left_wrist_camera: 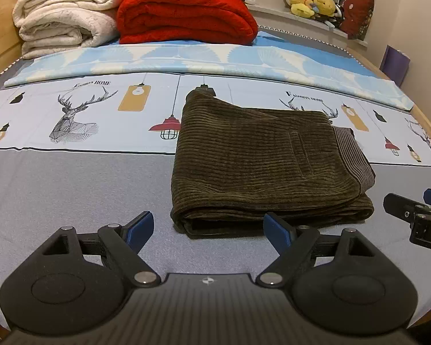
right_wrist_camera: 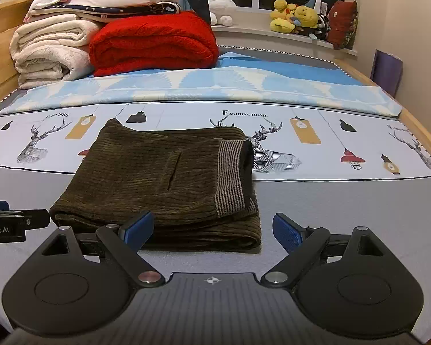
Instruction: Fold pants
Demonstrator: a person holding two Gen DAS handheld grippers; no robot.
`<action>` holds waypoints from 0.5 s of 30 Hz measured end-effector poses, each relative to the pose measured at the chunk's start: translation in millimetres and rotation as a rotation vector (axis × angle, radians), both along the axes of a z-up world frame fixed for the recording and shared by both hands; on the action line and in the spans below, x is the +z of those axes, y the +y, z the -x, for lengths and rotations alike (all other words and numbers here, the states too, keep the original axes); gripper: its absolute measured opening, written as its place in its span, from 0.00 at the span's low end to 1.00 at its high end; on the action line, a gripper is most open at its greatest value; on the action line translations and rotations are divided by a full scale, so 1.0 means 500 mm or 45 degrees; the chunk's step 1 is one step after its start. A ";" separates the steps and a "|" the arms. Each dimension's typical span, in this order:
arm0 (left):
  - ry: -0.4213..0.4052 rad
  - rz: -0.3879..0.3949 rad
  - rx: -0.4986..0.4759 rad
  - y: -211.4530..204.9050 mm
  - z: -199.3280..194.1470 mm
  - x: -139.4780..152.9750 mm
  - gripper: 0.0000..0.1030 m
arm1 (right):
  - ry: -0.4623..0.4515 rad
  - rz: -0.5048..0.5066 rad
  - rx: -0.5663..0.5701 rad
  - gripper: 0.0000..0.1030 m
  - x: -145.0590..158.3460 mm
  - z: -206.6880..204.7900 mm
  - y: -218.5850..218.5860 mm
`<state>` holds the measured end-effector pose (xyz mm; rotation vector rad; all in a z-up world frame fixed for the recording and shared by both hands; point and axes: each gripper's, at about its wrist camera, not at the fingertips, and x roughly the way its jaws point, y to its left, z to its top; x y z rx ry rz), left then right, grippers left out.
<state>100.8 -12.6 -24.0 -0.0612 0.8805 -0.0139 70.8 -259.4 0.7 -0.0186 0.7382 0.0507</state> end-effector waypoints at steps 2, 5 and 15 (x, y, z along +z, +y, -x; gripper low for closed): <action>-0.003 0.000 -0.002 0.000 0.000 0.000 0.85 | 0.000 -0.001 -0.001 0.88 0.000 0.000 0.000; -0.005 0.000 -0.008 0.000 0.001 0.001 0.85 | 0.000 -0.001 0.000 0.88 0.000 0.000 0.000; -0.009 0.000 -0.019 -0.006 0.003 0.001 0.85 | 0.000 -0.005 -0.004 0.88 0.000 0.001 0.001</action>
